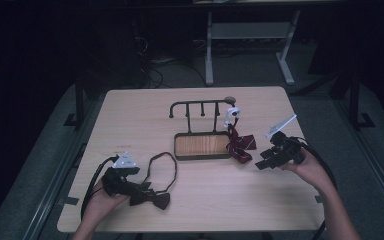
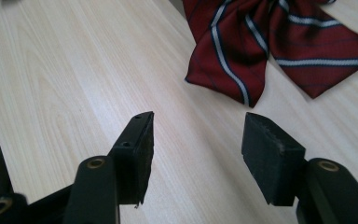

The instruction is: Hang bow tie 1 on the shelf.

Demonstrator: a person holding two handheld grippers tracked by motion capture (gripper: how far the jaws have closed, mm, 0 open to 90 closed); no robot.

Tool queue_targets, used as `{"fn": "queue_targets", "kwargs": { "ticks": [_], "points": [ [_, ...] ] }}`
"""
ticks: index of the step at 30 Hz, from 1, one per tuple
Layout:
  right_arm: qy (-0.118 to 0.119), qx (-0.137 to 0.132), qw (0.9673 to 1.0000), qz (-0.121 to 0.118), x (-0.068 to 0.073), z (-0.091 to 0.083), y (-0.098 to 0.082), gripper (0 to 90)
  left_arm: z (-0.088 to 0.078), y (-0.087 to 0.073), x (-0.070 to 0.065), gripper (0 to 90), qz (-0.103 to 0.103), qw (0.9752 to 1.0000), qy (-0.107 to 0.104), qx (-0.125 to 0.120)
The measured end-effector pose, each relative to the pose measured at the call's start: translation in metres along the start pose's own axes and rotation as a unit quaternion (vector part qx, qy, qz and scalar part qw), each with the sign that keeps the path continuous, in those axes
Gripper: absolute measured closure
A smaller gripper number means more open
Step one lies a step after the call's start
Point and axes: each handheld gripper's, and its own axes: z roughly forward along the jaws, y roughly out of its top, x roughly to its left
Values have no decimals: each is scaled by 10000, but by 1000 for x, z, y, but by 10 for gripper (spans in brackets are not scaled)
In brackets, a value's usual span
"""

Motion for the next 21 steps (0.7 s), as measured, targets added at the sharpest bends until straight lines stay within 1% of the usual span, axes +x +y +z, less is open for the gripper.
{"fn": "queue_targets", "kwargs": {
  "ticks": [3,5,8,10,12,13,16,17,21],
  "points": [
    [-123,-55,9999,-35,6,1,-7,436,-1,0,0,293,59,10000,20,42],
    [-99,-122,9998,-101,15,3,-15,433,-1,0,0,293,47,10000,23,43],
    [-64,-167,9998,-92,19,5,-20,430,-2,1,-1,293,-24,10000,9,1],
    [-67,-184,9998,-108,23,6,-25,429,-2,1,-1,293,29,10000,5,38],
    [-27,-199,9997,-128,24,8,-28,429,-2,2,-1,293,45,10000,7,54],
    [-9,-196,9998,-83,25,9,-29,429,-2,2,-2,293,33,10000,2,40],
    [-13,-251,9997,-39,24,11,-32,425,-3,2,-2,298,63,10000,23,36],
    [-21,-227,9997,-8,25,11,-33,421,-4,3,-3,304,77,10000,31,40],
    [-39,-274,9996,-6,25,11,-34,412,-3,5,-4,313,108,9999,30,47]
  ]
}}
